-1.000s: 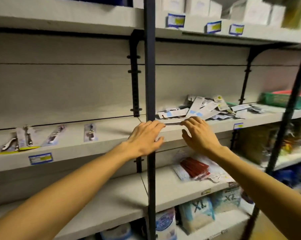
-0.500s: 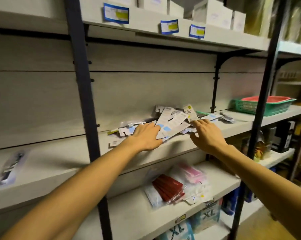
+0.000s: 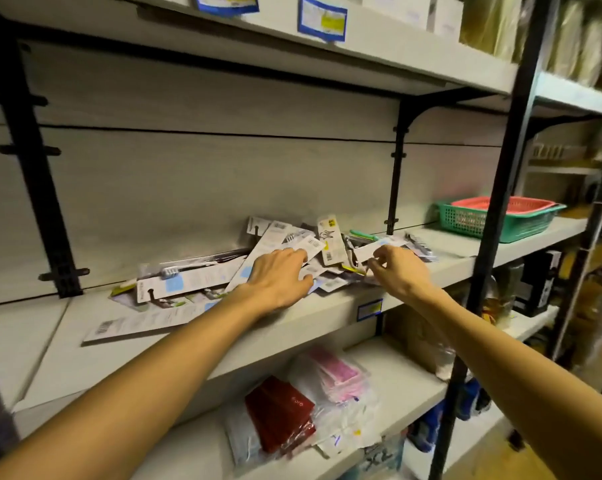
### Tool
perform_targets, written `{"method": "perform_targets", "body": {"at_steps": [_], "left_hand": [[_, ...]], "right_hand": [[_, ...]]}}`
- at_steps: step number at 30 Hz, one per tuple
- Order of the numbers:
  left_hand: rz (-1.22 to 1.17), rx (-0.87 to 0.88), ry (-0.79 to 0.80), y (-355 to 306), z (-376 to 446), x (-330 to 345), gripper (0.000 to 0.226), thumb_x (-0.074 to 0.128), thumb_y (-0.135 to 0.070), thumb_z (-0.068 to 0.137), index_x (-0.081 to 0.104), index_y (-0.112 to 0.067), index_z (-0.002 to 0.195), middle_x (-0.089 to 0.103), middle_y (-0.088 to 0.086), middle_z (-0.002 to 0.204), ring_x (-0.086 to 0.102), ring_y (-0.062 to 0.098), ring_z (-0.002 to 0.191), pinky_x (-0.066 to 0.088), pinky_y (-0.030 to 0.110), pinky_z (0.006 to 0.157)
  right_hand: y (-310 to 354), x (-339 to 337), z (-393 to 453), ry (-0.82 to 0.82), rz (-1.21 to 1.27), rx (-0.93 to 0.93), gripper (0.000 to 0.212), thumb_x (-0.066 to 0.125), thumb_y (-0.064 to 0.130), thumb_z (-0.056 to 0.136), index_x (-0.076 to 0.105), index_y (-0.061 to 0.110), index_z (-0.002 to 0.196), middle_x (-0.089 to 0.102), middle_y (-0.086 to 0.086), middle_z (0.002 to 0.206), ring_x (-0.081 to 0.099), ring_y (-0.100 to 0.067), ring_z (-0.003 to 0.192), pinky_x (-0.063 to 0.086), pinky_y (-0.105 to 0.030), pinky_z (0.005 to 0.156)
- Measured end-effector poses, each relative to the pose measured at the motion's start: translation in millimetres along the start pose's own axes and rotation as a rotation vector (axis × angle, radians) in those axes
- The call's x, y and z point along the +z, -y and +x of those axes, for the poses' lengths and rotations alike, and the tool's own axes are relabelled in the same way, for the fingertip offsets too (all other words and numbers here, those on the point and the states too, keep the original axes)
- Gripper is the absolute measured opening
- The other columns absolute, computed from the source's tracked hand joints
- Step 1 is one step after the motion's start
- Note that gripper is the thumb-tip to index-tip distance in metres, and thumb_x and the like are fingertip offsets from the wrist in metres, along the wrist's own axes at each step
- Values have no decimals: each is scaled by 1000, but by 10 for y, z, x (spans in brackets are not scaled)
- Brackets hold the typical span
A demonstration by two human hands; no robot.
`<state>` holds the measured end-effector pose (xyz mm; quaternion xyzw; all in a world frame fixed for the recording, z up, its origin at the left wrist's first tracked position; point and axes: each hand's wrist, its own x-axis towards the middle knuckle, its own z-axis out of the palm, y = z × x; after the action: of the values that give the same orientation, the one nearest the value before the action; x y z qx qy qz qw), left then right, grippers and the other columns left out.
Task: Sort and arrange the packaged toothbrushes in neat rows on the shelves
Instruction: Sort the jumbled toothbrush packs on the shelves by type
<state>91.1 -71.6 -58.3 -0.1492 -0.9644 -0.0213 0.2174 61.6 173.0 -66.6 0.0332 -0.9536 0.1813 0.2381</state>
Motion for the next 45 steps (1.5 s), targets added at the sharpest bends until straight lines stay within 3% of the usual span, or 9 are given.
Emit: {"method": "perform_targets", "body": {"at_steps": [9,13,22,27,31,34,38,43,45], "left_hand": [[12,-177,-94,-432,901,298,39,45,-52,94,62,-22,112,69,6,112,63,32,102,49,38,78],[72,-238,-87,-547,1123,434,45,43,-60,93,64,-21,100,70,7,106,64,32,99,40,36,70],[-47,-394,-134,-588,1306,402,34,49,-41,90,70,-16,81,68,9,76,63,37,80,47,36,64],[-266,-557,-203,-482,1225,333,24,57,-32,82,78,-22,90,73,5,77,66,30,81,57,38,70],[-613,-663,-297,-394,1112,301,17,61,-21,81,78,-21,80,71,-4,63,67,18,60,54,29,57],[-876,-744,-310,-320,976,255,13,62,-8,86,75,-10,86,68,3,61,59,10,38,47,22,37],[-977,-718,-345,-203,727,133,12,63,2,87,71,-3,93,70,14,78,63,10,52,53,21,51],[-1006,-744,-372,-73,380,-90,14,62,1,87,70,2,100,71,22,88,64,24,72,57,40,74],[-997,-766,-378,-14,203,-196,14,63,-2,88,70,-1,100,71,21,86,63,25,70,58,40,69]], "right_hand": [[-253,317,820,316,211,40,60,53,67,90,72,11,79,74,-10,81,67,-22,72,53,-34,69],[-322,425,1030,485,414,139,59,70,64,79,73,6,88,75,-11,86,65,-20,72,59,-39,82],[-451,326,1202,643,668,208,45,79,49,76,71,11,96,66,-3,71,56,-14,58,41,-24,51],[-527,229,1184,703,952,231,23,71,38,83,63,17,88,45,-4,67,41,-13,53,29,-25,46],[-484,178,1112,784,1092,270,26,73,31,83,66,15,102,64,-9,80,53,-16,62,34,-24,47],[-416,158,1002,732,1187,296,24,75,29,83,68,15,101,70,-6,88,59,-16,66,38,-24,50],[-221,124,778,667,1239,230,25,76,32,84,72,13,100,71,-7,101,68,-17,62,47,-24,43],[59,40,461,651,1141,227,26,74,34,86,68,10,95,73,-7,72,67,-18,56,48,-24,53],[173,18,332,549,1153,263,22,72,28,88,64,8,86,65,-2,53,59,-12,40,41,-16,41]]}}
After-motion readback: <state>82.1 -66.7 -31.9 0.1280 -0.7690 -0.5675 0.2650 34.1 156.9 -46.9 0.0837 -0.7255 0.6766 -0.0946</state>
